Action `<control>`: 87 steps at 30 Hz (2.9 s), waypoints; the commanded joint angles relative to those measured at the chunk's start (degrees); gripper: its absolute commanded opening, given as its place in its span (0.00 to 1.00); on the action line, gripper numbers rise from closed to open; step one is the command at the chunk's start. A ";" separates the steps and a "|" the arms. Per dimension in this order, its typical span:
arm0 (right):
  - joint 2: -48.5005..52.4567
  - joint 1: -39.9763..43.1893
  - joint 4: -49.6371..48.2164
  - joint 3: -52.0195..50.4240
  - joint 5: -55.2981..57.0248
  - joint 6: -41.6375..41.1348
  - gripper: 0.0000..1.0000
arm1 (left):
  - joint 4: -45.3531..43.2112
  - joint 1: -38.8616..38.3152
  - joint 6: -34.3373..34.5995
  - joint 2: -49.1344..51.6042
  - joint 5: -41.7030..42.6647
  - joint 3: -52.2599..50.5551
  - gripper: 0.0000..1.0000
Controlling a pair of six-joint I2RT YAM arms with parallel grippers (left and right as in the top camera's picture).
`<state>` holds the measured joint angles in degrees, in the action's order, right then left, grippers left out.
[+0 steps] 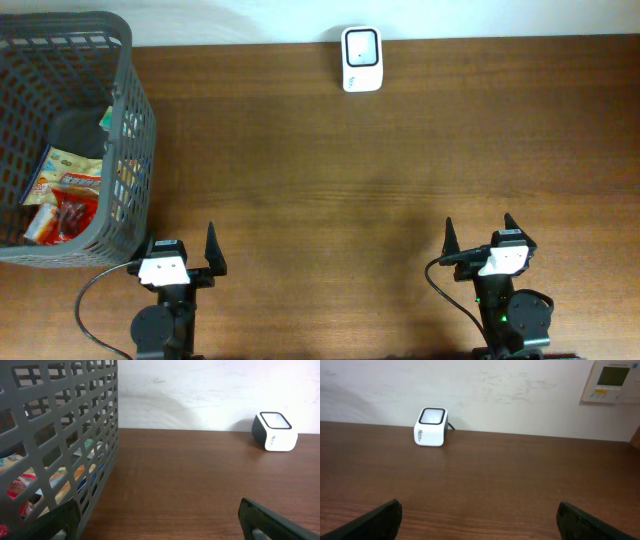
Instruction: Scan the item barcode
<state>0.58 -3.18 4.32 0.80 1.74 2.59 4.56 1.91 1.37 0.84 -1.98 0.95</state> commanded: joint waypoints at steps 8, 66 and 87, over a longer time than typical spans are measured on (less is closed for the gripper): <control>-0.33 0.31 0.15 -0.48 1.33 -0.02 0.98 | 0.00 0.13 0.37 -0.55 -0.42 -0.46 0.99; -0.33 0.31 0.15 -0.48 1.33 -0.02 0.98 | -0.02 0.13 0.37 -0.55 -0.42 -0.46 0.99; -0.33 0.31 0.15 -0.48 1.33 -0.02 0.98 | -19.76 0.13 -2.01 -0.50 17.75 7.06 0.99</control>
<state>0.58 -3.18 4.29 0.80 1.98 2.59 -16.03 1.91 1.34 0.73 13.67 2.20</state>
